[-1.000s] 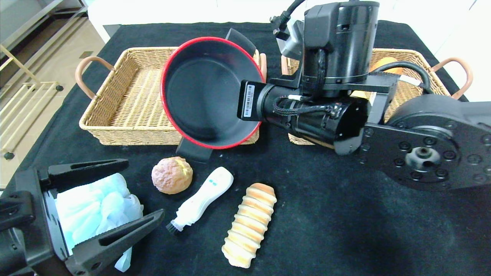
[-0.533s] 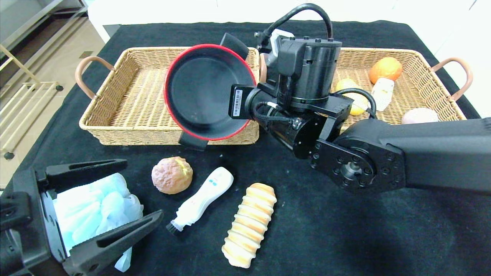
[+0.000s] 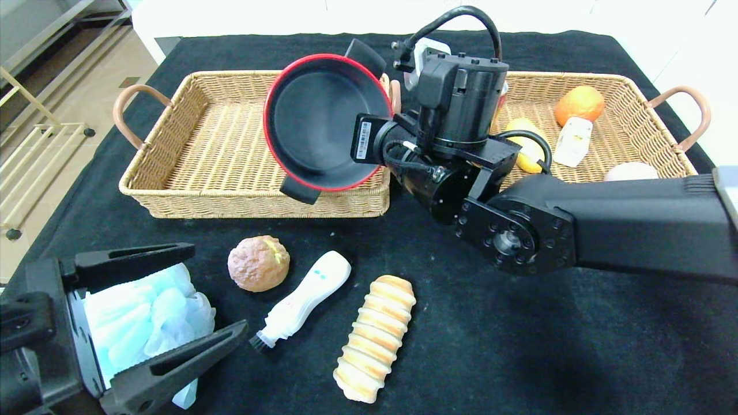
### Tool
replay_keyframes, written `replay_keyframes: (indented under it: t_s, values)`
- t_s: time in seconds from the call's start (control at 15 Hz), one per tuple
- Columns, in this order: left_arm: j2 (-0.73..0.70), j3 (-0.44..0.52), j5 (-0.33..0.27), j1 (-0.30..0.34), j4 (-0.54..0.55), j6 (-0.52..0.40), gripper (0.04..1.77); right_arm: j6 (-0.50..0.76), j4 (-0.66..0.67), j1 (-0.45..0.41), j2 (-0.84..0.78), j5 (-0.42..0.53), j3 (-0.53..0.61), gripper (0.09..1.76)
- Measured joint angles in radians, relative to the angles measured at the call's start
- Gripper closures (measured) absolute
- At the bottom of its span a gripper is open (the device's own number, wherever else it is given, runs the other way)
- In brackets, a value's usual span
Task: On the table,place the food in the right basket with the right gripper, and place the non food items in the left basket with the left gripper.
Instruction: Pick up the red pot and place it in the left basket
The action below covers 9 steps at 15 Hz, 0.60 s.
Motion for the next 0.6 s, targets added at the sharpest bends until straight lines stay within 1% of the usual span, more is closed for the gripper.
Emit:
replay_keyframes:
  t_s: [0.2, 0.6]
  values:
    - [0.003, 0.002, -0.001, 0.0, 0.001, 0.0, 0.09, -0.027, 0.0, -0.003, 0.028, 0.0, -0.053, 1.65]
    - [0.006, 0.003, -0.001, 0.0, 0.0, 0.0, 0.09, -0.029, -0.01, -0.013, 0.053, 0.0, -0.064, 1.65]
